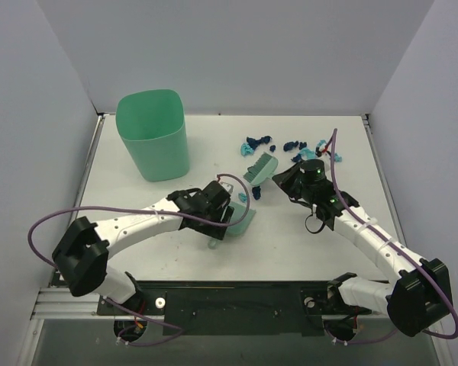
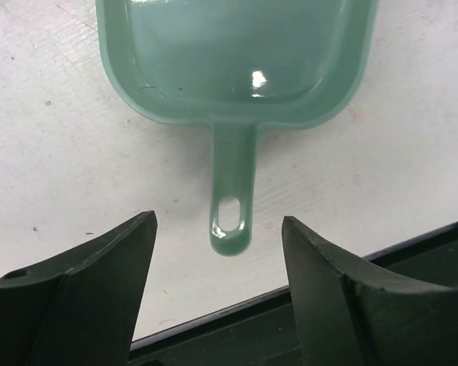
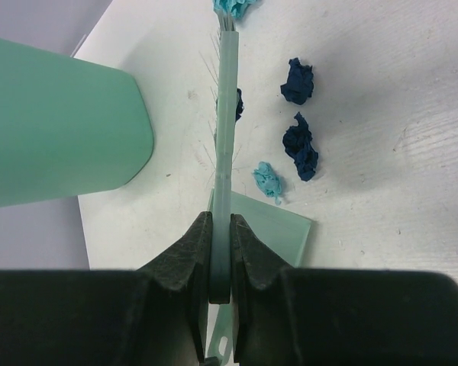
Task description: Sweep away the paper scraps from the table
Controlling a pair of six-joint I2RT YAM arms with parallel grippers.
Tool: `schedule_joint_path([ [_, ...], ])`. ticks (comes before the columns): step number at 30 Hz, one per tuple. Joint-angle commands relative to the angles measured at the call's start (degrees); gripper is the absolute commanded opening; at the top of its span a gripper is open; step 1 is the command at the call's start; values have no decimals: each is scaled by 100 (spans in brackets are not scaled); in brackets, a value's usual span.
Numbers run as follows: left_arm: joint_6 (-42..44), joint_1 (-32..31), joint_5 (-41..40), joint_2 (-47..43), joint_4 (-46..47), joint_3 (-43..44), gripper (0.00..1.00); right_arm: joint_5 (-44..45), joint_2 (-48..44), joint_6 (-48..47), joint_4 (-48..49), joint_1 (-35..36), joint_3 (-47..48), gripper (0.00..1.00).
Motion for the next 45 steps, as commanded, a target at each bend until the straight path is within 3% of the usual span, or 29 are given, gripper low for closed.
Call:
schedule_joint_path([
  [1,-496,-311,-715,-722,1082,-482,77,-173,3,-74,63,-27,-4,0],
  [10,-918,-944,-2060,-838,1892,-1273,76,-209,108,-329,-192,-18,189,0],
  [16,-716,-971,-1851,-829,2683,-1669,74,-236,196,-338,-219,-18,242,0],
  [33,-690,-1041,-1806,-627,3132,-2144,66,-148,381,-320,-210,26,374,0],
  [35,-690,-1041,-1815,-644,3176,-2179,59,-131,390,-320,-219,35,392,0],
  [37,-690,-1041,-1832,-636,3176,-2179,46,-113,390,-320,-245,35,409,0],
  [41,-637,-1041,-1815,-618,3054,-2065,6,-122,381,-320,-280,35,444,0],
  [45,-532,-1041,-1710,-592,2738,-1819,0,-200,284,-215,-307,35,453,0],
])
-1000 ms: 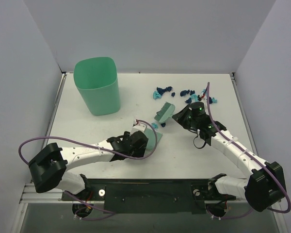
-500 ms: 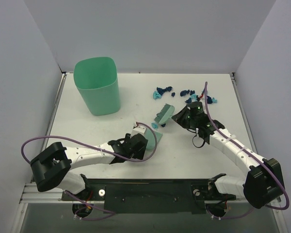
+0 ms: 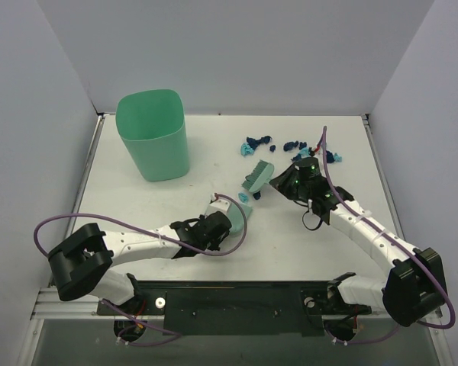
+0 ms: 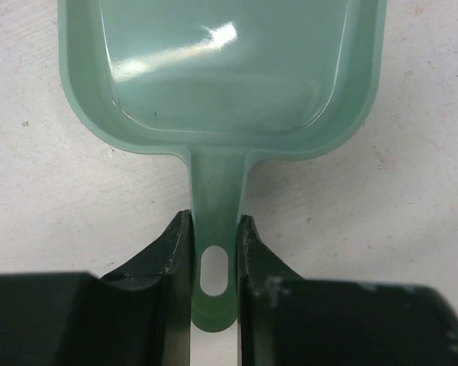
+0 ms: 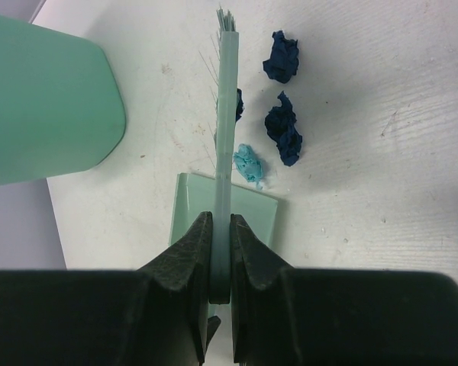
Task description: Sweep away the paper scraps from the table
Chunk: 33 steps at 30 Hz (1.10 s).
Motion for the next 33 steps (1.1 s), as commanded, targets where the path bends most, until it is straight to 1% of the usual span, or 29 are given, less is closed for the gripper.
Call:
schedule_joint_path([
  [1,139,-25,72,42,-161,417,0,5,-181,69,-1,28,252,0],
  [5,122,-25,221,69,-408,663,0,-92,-427,236,26,28,164,0],
  [9,-53,-25,406,-160,-531,769,0,-145,-673,307,-9,37,24,0],
  [13,-194,19,336,-432,-610,918,0,-267,-867,544,148,46,-231,0],
  [18,-466,177,134,-450,-549,1191,0,-285,-1016,833,262,81,-415,0],
  [24,-668,353,28,-178,-408,1516,0,-347,-1201,1124,412,98,-636,0],
  [30,-871,546,54,42,-153,1586,0,-338,-1403,1221,316,125,-811,0],
  [33,-854,634,194,200,-258,1762,0,-321,-1535,1151,149,125,-847,0],
])
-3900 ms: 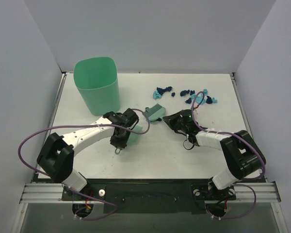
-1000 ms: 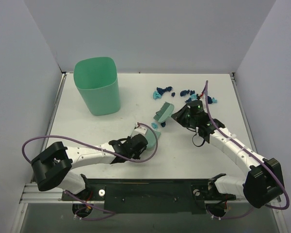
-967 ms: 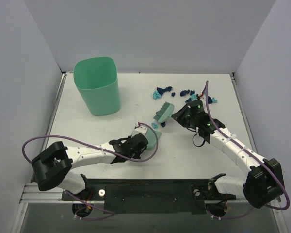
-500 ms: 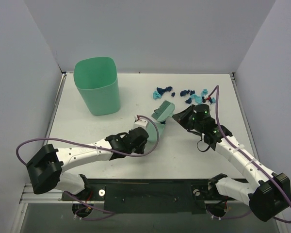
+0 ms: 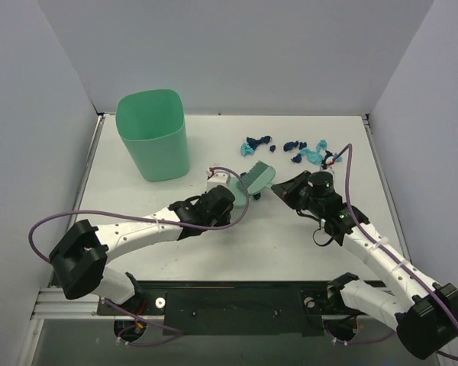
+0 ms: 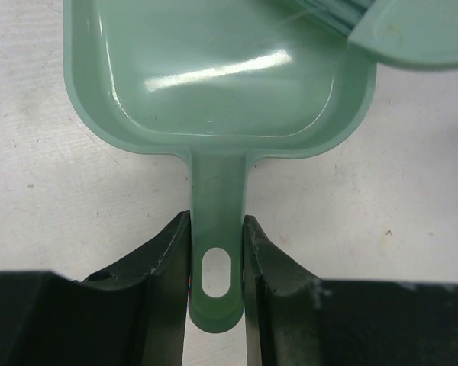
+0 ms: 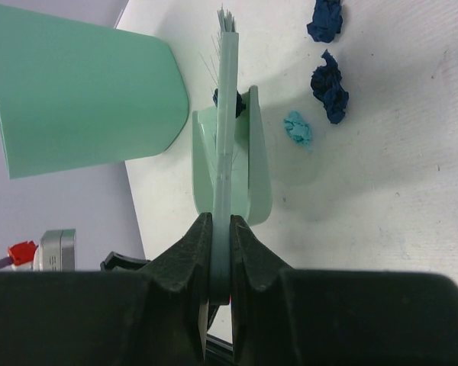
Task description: Sweep away the paper scraps from the table
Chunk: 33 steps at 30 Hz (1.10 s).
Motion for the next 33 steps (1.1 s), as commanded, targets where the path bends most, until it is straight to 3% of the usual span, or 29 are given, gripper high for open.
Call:
schedule_joint_path([
  [1,-100,158,40,211,214,512,0,-15,-272,12,-67,53,-84,0],
  [9,155,176,532,405,-138,723,0,257,-650,-357,-832,44,100,0],
  [19,392,264,286,229,-710,697,0,460,-773,-989,-1535,-9,311,0],
  [29,630,176,286,256,-938,715,0,257,-720,-1490,-1834,-79,584,0],
  [33,735,123,576,203,-1253,785,0,153,-291,-2025,-1966,-316,1014,0],
])
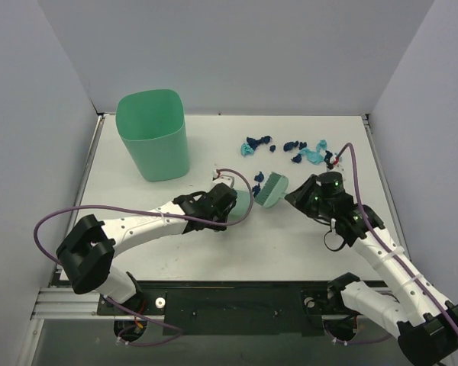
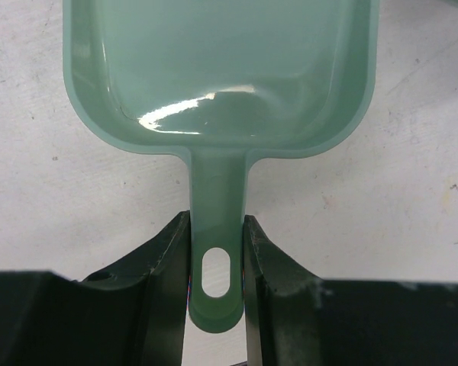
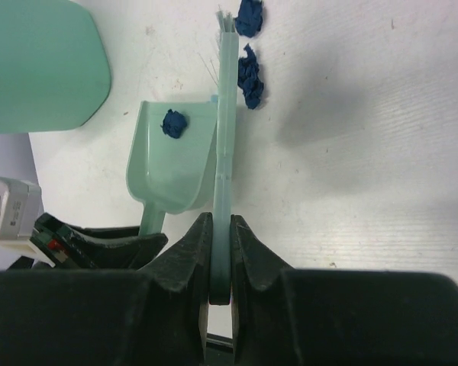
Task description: Sweep away the paper scraps from the table
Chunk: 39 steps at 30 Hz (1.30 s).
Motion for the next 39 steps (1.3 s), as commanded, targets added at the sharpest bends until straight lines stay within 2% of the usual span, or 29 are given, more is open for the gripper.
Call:
schedule_joint_path([
  [1,230,-106,161,-219,-365,357,0,-25,518,-835,-213,-240,806,0],
  [6,424,-150,284,-280,-698,305,0,292,1284,-2320,-433,-337,1633,0],
  [7,442,-159,310,-298,-717,269,0,596,1546,-2670,-529,-354,1748,0],
  [11,512,-186,407,-412,-892,199,0,556,2302,-3497,-513,-504,2293,0],
  [19,723,-282,811,-360,-1156,225,0,424,3481,-4378,-73,-539,3031,0],
  [26,907,-300,952,-150,-1305,348,0,20,4307,-5063,-152,-486,3629,0],
  [39,1066,16,1057,747,-1095,901,0,-1299,4642,-5653,-319,-293,3586,0],
])
